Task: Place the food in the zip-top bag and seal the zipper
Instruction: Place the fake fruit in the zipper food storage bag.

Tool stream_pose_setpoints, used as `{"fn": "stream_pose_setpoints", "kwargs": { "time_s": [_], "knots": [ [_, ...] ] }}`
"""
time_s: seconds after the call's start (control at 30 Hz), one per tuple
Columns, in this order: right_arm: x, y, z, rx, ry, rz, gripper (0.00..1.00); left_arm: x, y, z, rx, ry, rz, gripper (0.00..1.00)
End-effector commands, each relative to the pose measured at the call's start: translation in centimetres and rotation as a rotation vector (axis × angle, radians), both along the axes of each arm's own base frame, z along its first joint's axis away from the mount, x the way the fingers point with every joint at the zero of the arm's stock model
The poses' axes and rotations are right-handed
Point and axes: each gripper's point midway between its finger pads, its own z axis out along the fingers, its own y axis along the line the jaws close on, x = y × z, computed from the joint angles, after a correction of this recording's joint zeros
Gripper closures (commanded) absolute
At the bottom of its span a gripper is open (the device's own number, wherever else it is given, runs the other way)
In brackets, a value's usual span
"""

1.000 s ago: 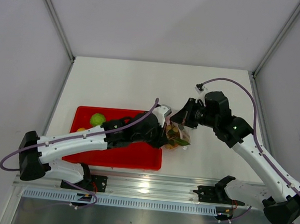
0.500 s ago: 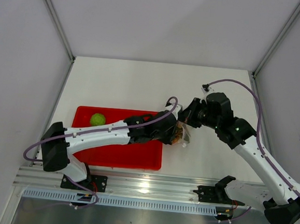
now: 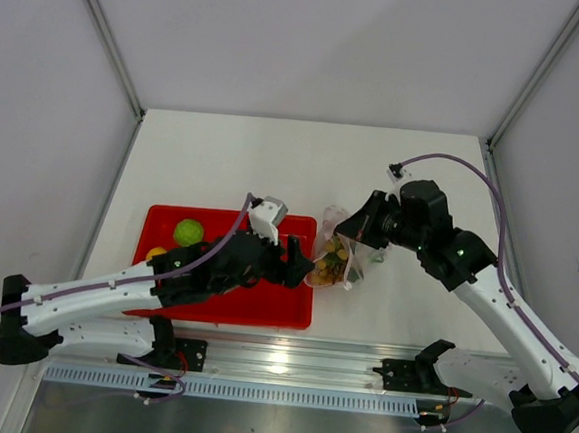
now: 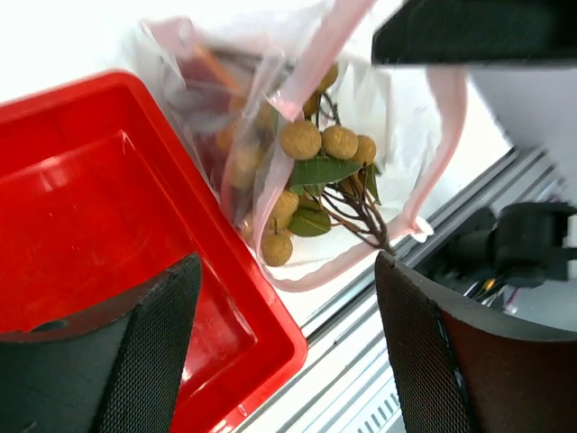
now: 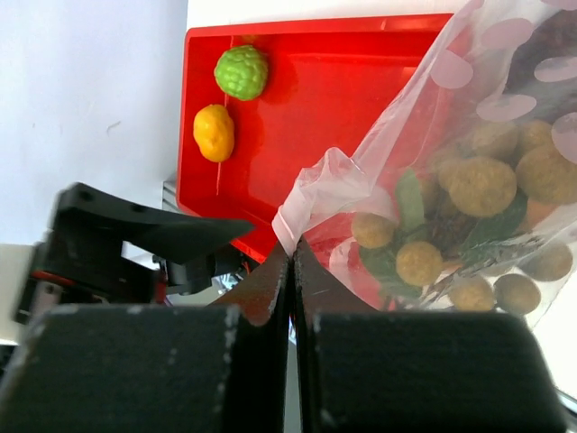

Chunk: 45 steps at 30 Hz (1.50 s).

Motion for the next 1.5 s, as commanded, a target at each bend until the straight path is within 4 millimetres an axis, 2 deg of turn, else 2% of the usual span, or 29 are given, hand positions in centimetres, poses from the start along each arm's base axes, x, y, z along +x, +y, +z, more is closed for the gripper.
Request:
{"fn": "stream_pose_setpoints", "kwargs": {
  "time_s": [0.0,0.07,0.1,0.13,0.23,0.37,0.47,0.67,0.77,1.03,1.27,1.47],
  "knots": [
    [-0.3,0.4,4.3,0.082,-0.108,0.035,1.0,0.7,1.2,2.3,-0.083,-0.073,0.044,0.21],
    [-0.5,0.5,4.5,0.089,-0.112,0.042,1.0,1.2,1.3,2.7,-0.094,-0.084,0.024,0.21],
    [-0.5,0.5,4.6,0.093,-0.113,0.047,1.0,0.4,0.4,3.1,-0.126,-0.067,-0.055,0.24],
    [-0.6,0.6,4.7,0.095,-0.114,0.054,1.0,1.0,0.3,2.9,-0.128,-0.06,-0.068,0.28],
    [-0.8,0.7,4.9,0.102,-0.114,0.062,1.0,0.5,-1.6,3.3,-0.165,-0.045,-0.184,0.33],
    [-0.9,0.8,5.2,0.11,-0.117,0.066,1.0,-0.3,-3.8,3.1,-0.211,-0.008,-0.297,0.34],
    [-0.8,0.7,5.3,0.109,-0.118,0.064,1.0,-0.2,-5.1,1.8,-0.2,0.056,-0.32,0.36],
    [-1.0,0.5,5.6,0.107,-0.125,0.063,1.0,0.7,-5.5,-0.1,-0.173,0.099,-0.271,0.36],
    [-1.0,0.5,5.5,0.107,-0.123,0.063,1.0,1.0,-5.6,-0.2,-0.168,0.093,-0.26,0.36],
    [-1.1,0.5,5.6,0.111,-0.122,0.064,1.0,2.5,-5.7,1.1,-0.185,0.051,-0.24,0.36],
    [-1.0,0.6,5.3,0.106,-0.115,0.064,1.0,3.4,-6.0,1.1,-0.192,0.045,-0.227,0.36],
    [-0.9,0.9,5.0,0.102,-0.106,0.073,1.0,4.1,-6.9,2.2,-0.208,0.028,-0.231,0.42]
  ]
}}
